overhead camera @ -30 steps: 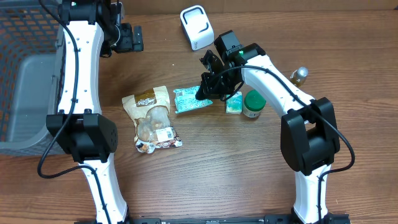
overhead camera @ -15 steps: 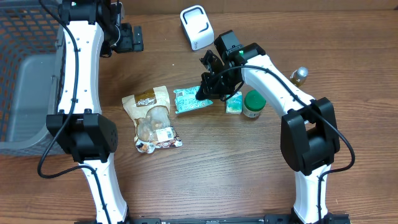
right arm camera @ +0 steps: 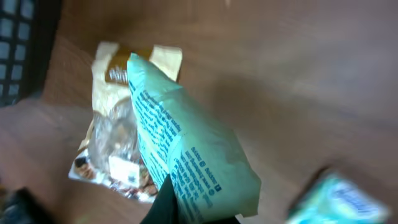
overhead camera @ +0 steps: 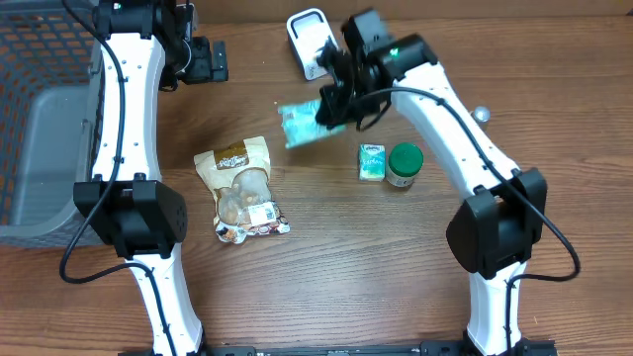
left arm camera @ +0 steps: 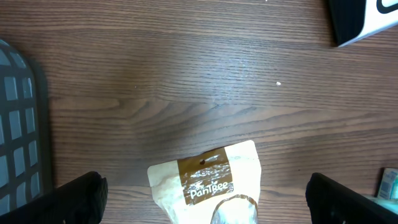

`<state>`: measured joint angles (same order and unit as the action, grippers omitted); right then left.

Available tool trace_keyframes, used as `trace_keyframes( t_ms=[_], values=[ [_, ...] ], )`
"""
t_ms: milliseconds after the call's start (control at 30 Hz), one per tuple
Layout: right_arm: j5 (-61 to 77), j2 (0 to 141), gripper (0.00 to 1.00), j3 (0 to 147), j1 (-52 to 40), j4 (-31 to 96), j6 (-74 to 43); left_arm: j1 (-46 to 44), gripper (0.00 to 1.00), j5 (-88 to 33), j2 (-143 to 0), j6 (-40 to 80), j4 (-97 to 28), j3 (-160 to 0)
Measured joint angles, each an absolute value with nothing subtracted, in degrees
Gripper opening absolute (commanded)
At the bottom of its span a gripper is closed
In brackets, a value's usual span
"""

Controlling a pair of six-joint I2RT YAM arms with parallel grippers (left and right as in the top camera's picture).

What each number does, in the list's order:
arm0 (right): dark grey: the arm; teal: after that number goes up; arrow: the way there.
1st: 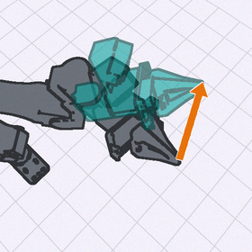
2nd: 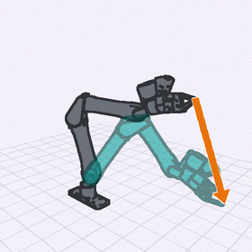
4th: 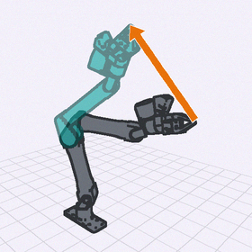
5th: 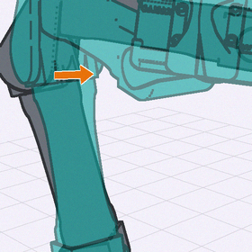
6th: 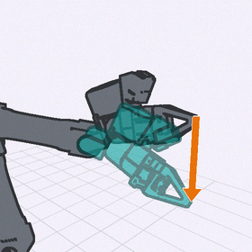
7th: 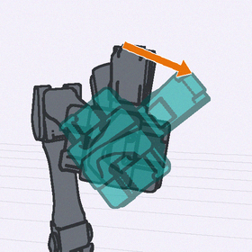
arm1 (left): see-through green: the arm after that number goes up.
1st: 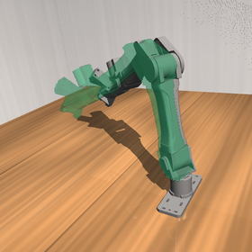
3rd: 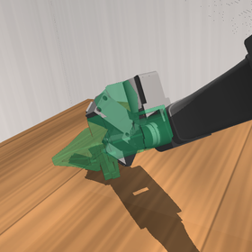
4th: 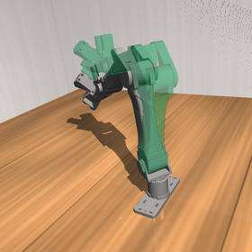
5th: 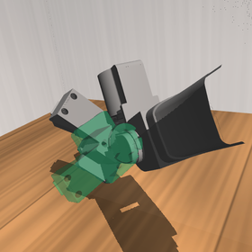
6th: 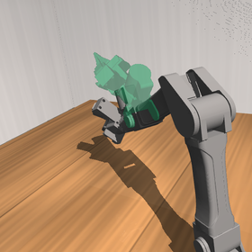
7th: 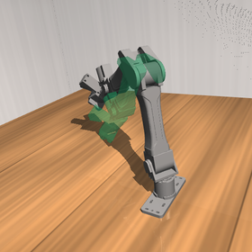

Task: Scan the item barcode
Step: 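Lift the wipes pack up to the white scanner with the right gripper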

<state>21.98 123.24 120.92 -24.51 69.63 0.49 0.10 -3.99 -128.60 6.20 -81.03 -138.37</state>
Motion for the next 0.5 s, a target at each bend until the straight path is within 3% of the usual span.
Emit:
trace_keyframes(
  t_ms=[233,500],
  values=[
    [16.95,122.50,0.04,132.35,-24.51,70.52,10.35,0.10,1.00,-3.99,-128.60,6.20,-81.03,-138.37],
    [15.42,121.75,0.04,133.93,-24.51,67.44,21.76,0.10,1.00,-3.99,-128.60,6.20,-81.06,-138.37]
  ],
)
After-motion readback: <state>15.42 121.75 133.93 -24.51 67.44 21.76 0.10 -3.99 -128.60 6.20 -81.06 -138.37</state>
